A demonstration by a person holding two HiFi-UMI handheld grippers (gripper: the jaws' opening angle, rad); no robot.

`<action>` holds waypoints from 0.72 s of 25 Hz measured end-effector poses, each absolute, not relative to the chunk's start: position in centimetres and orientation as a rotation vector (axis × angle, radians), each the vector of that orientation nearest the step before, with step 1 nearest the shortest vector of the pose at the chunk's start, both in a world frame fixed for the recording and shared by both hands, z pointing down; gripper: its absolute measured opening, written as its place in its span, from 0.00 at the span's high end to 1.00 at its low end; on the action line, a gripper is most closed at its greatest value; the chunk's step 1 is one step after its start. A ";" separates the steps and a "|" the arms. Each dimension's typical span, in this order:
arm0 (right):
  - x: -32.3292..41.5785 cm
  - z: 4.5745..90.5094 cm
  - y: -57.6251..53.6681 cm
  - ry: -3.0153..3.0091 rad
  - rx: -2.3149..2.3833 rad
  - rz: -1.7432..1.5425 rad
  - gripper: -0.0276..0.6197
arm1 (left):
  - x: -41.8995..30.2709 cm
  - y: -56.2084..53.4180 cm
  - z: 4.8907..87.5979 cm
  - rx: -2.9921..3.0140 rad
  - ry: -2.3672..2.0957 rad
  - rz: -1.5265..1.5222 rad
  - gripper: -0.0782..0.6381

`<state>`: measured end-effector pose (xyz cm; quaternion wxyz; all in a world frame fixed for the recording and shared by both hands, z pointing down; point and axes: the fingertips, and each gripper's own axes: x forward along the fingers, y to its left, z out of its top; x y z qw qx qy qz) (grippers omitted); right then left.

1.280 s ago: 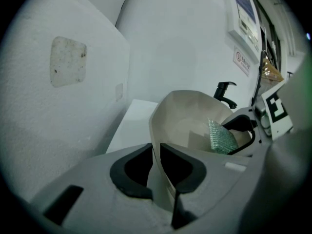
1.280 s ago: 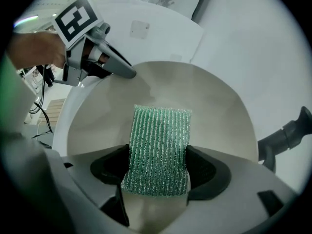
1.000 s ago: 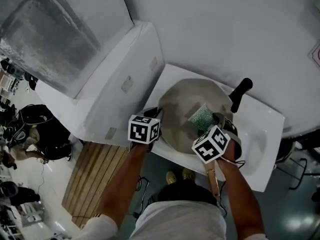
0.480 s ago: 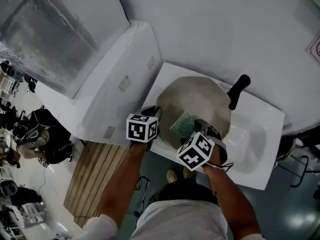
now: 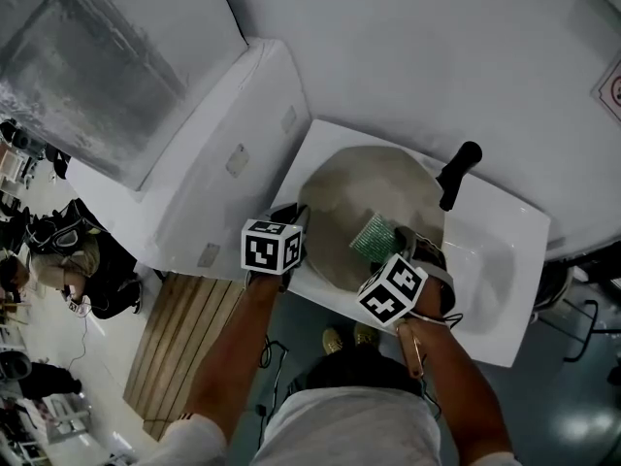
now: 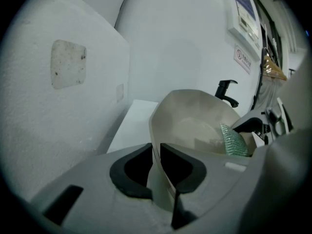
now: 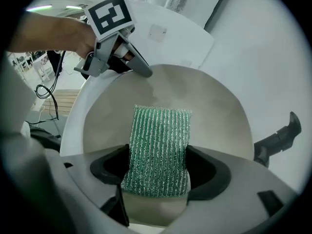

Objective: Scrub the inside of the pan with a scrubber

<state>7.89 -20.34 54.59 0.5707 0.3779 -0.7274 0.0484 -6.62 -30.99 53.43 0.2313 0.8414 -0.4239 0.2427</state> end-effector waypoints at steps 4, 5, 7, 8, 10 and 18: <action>9.1 54.0 -20.6 -1.689 0.903 0.089 0.41 | -6.6 -31.0 53.4 2.313 -1.177 0.675 0.81; 9.2 53.8 -20.6 -1.689 0.906 0.084 0.41 | -6.6 -31.0 53.3 2.311 -1.183 0.677 0.81; 9.5 53.3 -20.7 -1.693 0.915 0.074 0.41 | -6.6 -30.9 53.3 2.309 -1.195 0.682 0.81; 9.6 53.0 -20.8 -1.696 0.922 0.070 0.41 | -6.6 -30.9 53.2 2.308 -1.200 0.684 0.81; 9.8 52.4 -20.9 -1.707 0.938 0.069 0.41 | -6.7 -30.7 53.1 2.309 -1.207 0.684 0.81; 9.9 49.6 -21.4 -1.848 1.015 0.173 0.41 | -7.4 -29.7 51.3 2.324 -1.254 0.668 0.78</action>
